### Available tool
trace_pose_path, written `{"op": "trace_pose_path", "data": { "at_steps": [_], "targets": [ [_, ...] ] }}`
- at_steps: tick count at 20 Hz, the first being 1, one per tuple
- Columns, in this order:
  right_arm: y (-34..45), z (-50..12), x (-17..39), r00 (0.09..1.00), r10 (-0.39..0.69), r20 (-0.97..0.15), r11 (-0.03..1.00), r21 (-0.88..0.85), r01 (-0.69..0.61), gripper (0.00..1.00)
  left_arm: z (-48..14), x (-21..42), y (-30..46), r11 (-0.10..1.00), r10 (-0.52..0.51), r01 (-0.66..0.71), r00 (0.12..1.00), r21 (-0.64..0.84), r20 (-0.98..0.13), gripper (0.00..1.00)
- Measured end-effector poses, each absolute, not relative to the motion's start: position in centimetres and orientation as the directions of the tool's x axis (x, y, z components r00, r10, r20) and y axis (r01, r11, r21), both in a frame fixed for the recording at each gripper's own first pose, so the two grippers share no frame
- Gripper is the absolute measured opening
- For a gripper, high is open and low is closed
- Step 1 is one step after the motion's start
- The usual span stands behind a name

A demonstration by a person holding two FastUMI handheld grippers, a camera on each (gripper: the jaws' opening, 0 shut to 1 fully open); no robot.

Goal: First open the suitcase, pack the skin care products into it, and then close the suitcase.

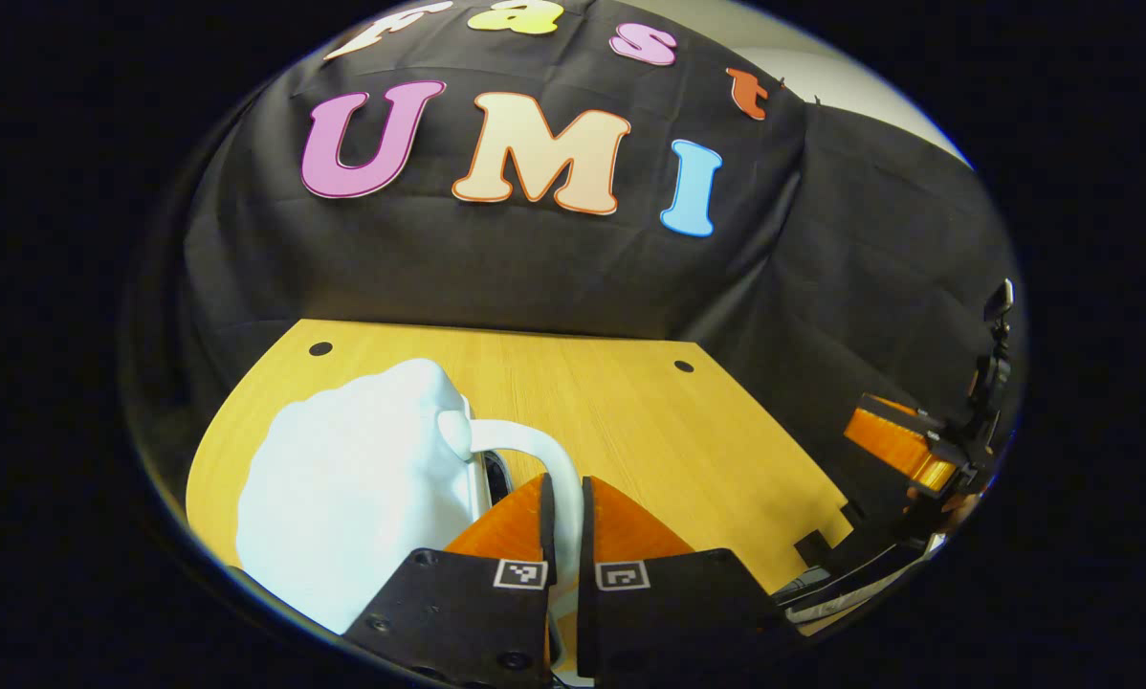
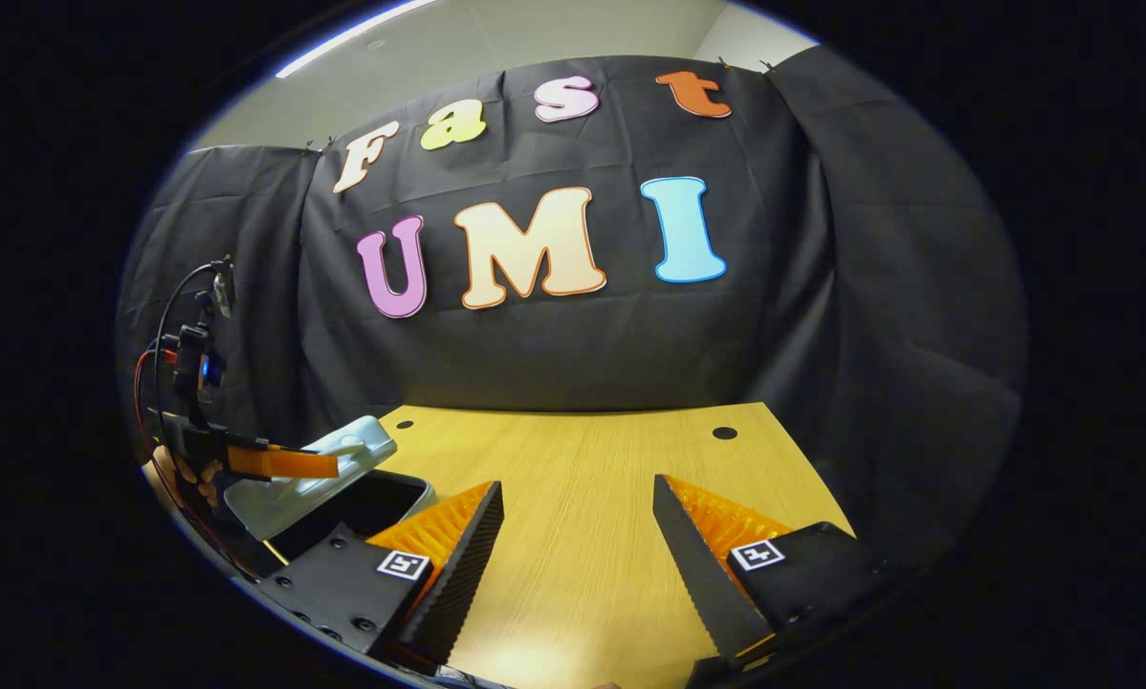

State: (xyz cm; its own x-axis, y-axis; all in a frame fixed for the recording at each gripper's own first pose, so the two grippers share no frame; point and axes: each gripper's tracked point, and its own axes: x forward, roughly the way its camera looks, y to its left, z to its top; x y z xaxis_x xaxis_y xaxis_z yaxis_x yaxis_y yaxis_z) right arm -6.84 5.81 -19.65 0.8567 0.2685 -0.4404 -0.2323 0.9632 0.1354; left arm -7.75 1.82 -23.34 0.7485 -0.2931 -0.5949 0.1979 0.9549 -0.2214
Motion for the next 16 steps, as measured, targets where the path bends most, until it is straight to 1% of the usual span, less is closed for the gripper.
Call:
{"op": "trace_pose_path", "data": {
  "at_steps": [3,4,6,9,10,11,12,13,16],
  "targets": [
    [5.4,-19.3,-6.5,0.854,0.298,-0.426,0.955,0.137,-0.265,0.98,-24.7,-7.6,1.0,0.965,-0.258,0.166,0.75,-0.204,-0.609,0.07],
    [5.5,-19.2,-6.1,0.853,0.309,-0.421,0.951,0.135,-0.278,0.98,-24.2,-7.3,0.6,0.966,-0.249,0.155,0.768,-0.206,-0.589,0.08],
    [5.5,-18.5,-5.6,0.853,0.329,-0.405,0.944,0.13,-0.302,0.98,-21.4,-6.1,0.0,0.973,-0.211,0.129,0.834,-0.192,-0.509,0.18],
    [6.1,-16.0,-4.1,0.874,0.328,-0.358,0.944,0.144,-0.296,0.98,-15.0,-4.1,1.1,0.991,-0.089,0.047,0.932,-0.125,-0.351,0.86],
    [6.7,-14.3,-3.4,0.891,0.322,-0.319,0.946,0.152,-0.288,0.98,-13.0,-3.8,1.2,0.994,-0.063,0.031,0.951,-0.107,-0.303,0.97],
    [7.2,-12.6,-2.8,0.909,0.313,-0.275,0.948,0.149,-0.281,0.98,-11.4,-3.9,1.2,0.996,-0.039,0.015,0.964,-0.091,-0.264,0.97],
    [7.5,-10.8,-2.2,0.929,0.291,-0.23,0.954,0.138,-0.265,0.98,-9.8,-3.6,1.4,0.997,-0.018,0.002,0.974,-0.071,-0.224,0.95],
    [7.8,-8.9,-1.8,0.948,0.266,-0.177,0.961,0.121,-0.247,0.98,-8.2,-3.6,1.4,0.999,-0.013,0.005,0.982,-0.045,-0.187,0.95],
    [8.7,-3.7,-1.4,0.978,0.2,-0.063,0.976,0.098,-0.193,0.97,-4.5,-2.9,0.4,0.998,-0.048,0.051,0.993,0.022,-0.106,0.94]
  ]
}}
